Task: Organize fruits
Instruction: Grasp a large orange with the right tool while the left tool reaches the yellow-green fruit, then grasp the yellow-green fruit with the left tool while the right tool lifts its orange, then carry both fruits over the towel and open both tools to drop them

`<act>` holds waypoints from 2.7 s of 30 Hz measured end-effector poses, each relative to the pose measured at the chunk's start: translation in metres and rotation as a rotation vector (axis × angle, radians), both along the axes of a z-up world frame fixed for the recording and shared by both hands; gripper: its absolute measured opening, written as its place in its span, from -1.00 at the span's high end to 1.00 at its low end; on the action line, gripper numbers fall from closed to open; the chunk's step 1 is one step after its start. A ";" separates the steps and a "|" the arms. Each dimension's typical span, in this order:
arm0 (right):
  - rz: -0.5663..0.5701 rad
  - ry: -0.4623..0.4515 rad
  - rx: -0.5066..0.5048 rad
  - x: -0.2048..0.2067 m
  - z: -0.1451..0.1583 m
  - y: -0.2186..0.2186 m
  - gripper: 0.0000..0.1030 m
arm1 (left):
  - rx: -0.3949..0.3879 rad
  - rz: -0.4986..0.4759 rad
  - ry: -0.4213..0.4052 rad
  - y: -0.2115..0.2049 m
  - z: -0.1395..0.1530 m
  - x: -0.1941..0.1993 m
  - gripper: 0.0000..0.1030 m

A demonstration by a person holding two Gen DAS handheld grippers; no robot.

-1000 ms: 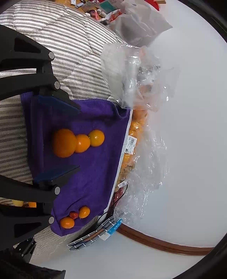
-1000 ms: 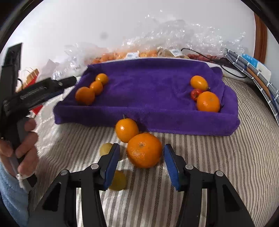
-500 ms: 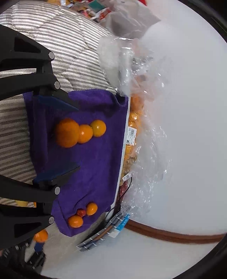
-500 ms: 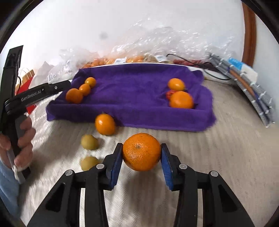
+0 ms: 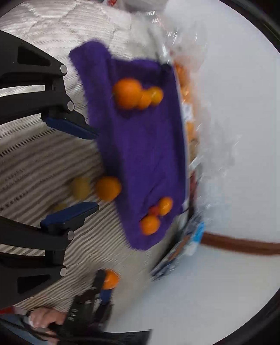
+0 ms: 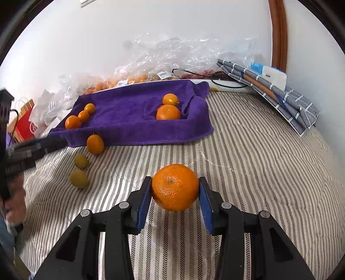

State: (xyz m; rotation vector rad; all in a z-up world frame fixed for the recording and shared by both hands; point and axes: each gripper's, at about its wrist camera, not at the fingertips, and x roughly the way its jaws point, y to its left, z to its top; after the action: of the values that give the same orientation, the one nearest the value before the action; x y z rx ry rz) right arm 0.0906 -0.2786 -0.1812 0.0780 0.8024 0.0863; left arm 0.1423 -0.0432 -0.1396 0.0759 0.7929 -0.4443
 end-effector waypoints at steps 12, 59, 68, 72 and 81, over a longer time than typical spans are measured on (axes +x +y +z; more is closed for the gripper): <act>0.001 -0.018 0.064 -0.004 0.000 -0.007 0.18 | -0.118 -0.006 0.118 0.000 -0.022 0.010 0.51; 0.112 -0.184 0.094 0.114 0.084 0.050 0.19 | -0.284 0.383 -0.128 0.114 0.068 0.095 0.51; 0.133 -0.056 0.200 0.148 0.026 0.058 0.19 | -0.277 0.372 -0.079 0.117 0.027 0.106 0.51; 0.150 -0.024 0.179 0.150 0.018 0.062 0.19 | -0.240 0.390 -0.056 0.115 0.016 0.112 0.51; 0.159 -0.003 0.071 0.148 0.009 0.075 0.19 | -0.212 0.392 -0.015 0.114 0.000 0.120 0.51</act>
State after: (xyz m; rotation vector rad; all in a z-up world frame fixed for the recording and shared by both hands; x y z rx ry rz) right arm 0.2388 -0.2039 -0.1720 0.0815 0.8016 0.2654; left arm 0.2620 0.0707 -0.1392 -0.2693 0.7211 -0.1534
